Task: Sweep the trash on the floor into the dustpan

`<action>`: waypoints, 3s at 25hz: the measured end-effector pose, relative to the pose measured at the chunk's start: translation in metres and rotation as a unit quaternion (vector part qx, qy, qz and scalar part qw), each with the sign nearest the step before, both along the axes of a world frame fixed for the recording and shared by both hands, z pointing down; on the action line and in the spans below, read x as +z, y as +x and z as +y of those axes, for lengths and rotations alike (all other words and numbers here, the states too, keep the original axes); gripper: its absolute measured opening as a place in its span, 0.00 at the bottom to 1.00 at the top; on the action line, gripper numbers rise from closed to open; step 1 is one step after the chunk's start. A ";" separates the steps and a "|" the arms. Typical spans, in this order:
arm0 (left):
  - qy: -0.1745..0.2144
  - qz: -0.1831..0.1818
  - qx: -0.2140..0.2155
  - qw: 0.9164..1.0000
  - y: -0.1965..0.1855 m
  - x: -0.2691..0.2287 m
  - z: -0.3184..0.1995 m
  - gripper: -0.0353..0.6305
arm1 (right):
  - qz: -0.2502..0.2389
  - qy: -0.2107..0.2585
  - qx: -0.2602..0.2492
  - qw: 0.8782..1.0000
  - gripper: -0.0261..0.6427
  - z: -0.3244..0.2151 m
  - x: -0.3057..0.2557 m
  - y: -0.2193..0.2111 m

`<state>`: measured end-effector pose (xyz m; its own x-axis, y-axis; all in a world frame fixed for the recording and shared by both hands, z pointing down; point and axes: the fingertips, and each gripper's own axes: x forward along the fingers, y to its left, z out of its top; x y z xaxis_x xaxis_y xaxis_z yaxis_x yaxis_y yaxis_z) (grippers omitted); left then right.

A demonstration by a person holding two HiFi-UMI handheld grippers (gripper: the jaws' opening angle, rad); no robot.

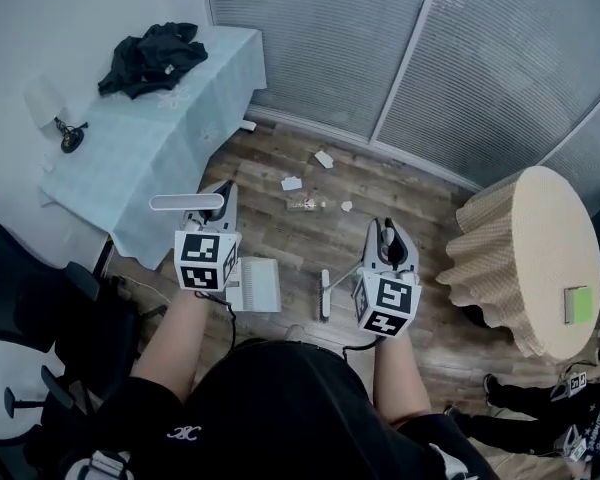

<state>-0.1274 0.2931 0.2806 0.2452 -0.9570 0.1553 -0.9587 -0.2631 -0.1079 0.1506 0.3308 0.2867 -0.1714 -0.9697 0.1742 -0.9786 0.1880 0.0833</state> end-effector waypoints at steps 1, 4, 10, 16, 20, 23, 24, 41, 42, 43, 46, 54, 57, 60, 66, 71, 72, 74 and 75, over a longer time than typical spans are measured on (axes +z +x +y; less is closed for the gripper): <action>0.002 0.001 -0.004 1.000 0.002 -0.003 -0.012 0.05 | 0.001 0.000 -0.003 1.000 0.17 -0.010 0.000 0.004; 0.010 0.004 -0.014 1.000 0.009 -0.012 -0.046 0.05 | 0.006 0.001 -0.009 1.000 0.17 -0.041 -0.002 0.019; 0.027 0.011 -0.011 1.000 0.022 -0.027 -0.107 0.05 | 0.016 0.014 -0.011 1.000 0.17 -0.098 -0.009 0.035; 0.038 0.014 -0.004 0.999 0.033 -0.022 -0.159 0.05 | 0.029 0.017 -0.007 0.999 0.17 -0.147 -0.007 0.046; 0.030 0.022 -0.007 0.999 0.025 -0.006 -0.205 0.05 | 0.038 0.012 -0.001 0.999 0.17 -0.189 0.000 0.045; 0.017 0.029 -0.018 0.999 0.013 0.010 -0.243 0.05 | 0.041 0.005 -0.001 0.999 0.17 -0.226 0.003 0.042; 0.011 0.030 -0.025 0.999 0.009 0.015 -0.256 0.05 | 0.041 0.001 0.000 0.999 0.17 -0.240 0.004 0.042; -0.035 0.032 -0.139 0.989 -0.051 0.099 -0.379 0.05 | 0.066 -0.050 -0.022 0.996 0.17 -0.416 0.035 0.034; -0.036 0.032 -0.152 0.987 -0.057 0.102 -0.382 0.05 | 0.069 -0.050 -0.026 0.996 0.17 -0.425 0.037 0.032; -0.037 0.033 -0.166 0.985 -0.065 0.106 -0.385 0.05 | 0.072 -0.050 -0.033 0.996 0.17 -0.435 0.039 0.028; -0.042 0.035 -0.215 0.975 -0.085 0.118 -0.387 0.05 | 0.087 -0.045 -0.068 0.993 0.17 -0.466 0.039 0.014; -0.049 0.026 -0.328 0.943 -0.101 0.157 -0.391 0.05 | 0.115 -0.036 -0.154 0.981 0.18 -0.575 0.052 0.002; -0.052 0.021 -0.365 0.930 -0.100 0.173 -0.393 0.05 | 0.119 -0.046 -0.181 0.975 0.18 -0.613 0.064 0.004; -0.057 0.023 -0.397 0.916 -0.098 0.191 -0.398 0.05 | 0.120 -0.041 -0.215 0.968 0.18 -0.648 0.074 0.004; -0.071 0.034 -0.452 0.889 -0.092 0.233 -0.393 0.05 | 0.127 -0.014 -0.265 0.956 0.18 -0.707 0.106 -0.012; -0.081 0.044 -0.491 0.866 -0.086 0.253 -0.391 0.05 | 0.158 0.006 -0.301 0.940 0.18 -0.743 0.127 -0.033; -0.083 0.047 -0.495 0.864 -0.084 0.258 -0.390 0.05 | 0.166 0.006 -0.309 0.937 0.18 -0.745 0.134 -0.039; -0.087 0.051 -0.503 0.858 -0.081 0.267 -0.388 0.05 | 0.180 0.007 -0.326 0.928 0.18 -0.743 0.151 -0.051; -0.087 0.053 -0.506 0.856 -0.081 0.270 -0.387 0.05 | 0.184 0.010 -0.335 0.924 0.18 -0.740 0.158 -0.059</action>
